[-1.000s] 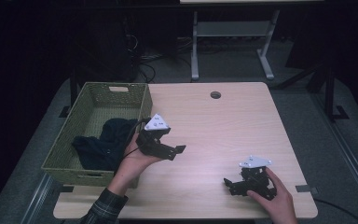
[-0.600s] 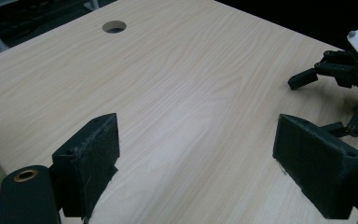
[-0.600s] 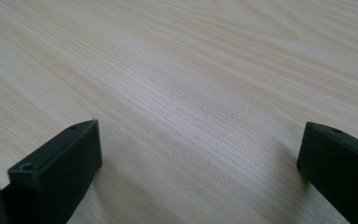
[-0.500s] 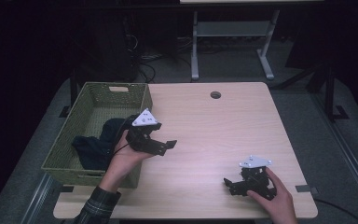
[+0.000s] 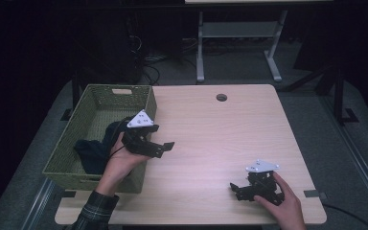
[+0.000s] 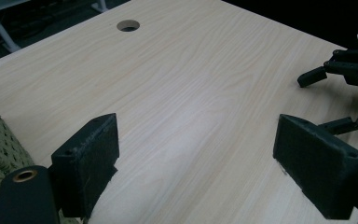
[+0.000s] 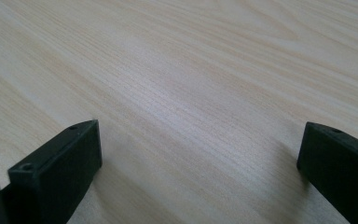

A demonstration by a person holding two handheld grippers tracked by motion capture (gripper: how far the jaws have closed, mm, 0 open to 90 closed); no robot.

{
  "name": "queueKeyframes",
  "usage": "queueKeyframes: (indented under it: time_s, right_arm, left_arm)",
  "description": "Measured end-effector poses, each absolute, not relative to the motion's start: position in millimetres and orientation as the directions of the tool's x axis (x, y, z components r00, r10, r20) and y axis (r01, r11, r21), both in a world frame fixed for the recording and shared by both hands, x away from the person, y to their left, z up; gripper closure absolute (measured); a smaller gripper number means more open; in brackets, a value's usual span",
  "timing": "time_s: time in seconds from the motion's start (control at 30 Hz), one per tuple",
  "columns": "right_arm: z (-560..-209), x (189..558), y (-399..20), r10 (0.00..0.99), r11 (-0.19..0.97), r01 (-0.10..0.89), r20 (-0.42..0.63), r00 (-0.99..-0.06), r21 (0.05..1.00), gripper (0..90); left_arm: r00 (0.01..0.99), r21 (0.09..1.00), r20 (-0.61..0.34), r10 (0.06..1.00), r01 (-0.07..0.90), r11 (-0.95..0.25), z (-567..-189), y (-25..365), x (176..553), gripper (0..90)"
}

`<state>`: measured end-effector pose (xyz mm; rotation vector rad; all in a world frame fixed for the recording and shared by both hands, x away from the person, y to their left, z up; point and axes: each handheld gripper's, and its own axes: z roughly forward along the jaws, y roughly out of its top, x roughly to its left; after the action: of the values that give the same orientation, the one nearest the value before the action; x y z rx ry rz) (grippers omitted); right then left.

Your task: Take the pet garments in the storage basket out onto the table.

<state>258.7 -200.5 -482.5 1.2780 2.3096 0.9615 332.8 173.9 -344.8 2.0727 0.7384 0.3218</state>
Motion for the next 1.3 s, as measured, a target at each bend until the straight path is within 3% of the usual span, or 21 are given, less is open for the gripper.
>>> queueKeyframes:
  time_s: [1.3]
  right_arm:
    - [-482.5, 258.6, -200.5, 0.839, 0.369, 0.617, 0.035, -0.542, 0.695, 0.0]
  left_arm:
    - [0.673, 0.821, 0.0, 0.739, 0.423, -0.385, -341.0, 253.0, 345.7, 14.0]
